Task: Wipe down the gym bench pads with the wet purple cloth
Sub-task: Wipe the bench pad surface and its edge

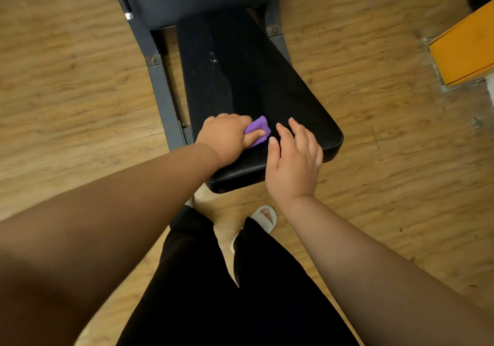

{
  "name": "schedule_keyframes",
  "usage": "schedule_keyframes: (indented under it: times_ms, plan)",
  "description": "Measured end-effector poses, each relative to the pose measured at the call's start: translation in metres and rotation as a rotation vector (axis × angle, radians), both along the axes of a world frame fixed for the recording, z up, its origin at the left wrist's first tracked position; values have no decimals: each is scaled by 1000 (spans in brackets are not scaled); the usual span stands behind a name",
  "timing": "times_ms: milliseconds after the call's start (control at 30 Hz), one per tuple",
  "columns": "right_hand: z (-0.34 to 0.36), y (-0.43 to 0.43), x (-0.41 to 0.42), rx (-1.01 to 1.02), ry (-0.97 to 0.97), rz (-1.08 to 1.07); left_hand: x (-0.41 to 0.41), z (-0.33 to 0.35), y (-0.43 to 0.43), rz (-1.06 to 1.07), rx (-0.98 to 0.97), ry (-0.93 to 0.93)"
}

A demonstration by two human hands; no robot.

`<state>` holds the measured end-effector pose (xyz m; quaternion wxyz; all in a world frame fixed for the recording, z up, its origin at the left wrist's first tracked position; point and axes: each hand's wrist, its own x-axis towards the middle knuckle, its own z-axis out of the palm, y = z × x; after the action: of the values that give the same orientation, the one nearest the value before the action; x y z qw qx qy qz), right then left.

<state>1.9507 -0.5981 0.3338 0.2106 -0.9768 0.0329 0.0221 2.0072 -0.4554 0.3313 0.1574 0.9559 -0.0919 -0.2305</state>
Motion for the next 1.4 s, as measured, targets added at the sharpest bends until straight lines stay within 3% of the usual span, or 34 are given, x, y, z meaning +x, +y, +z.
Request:
schedule_keyframes:
  times_ms: [167, 267, 433, 600, 700, 933, 1200, 1400]
  plan:
    - [0, 31, -10, 1, 71, -41, -34, 5, 19, -41, -142, -63]
    - [-2, 39, -23, 39, 51, -110, -26, 2, 28, -135, -104, -38]
    - [-8, 49, -9, 99, 40, -461, 19, -16, 26, -124, -43, 11]
    - [-13, 62, -4, 223, 17, -589, 7, -18, 41, -175, -194, 8]
    - [-17, 71, 2, 259, -19, -699, 3, -18, 50, -253, -170, 9]
    - [-23, 71, -1, 263, -116, -660, 37, -23, 35, -318, -163, 39]
    - [-23, 73, -1, 300, -123, -684, 16, -22, 58, -359, -237, 9]
    - [-27, 72, -1, 298, -163, -704, 49, -31, 30, -255, -200, 75]
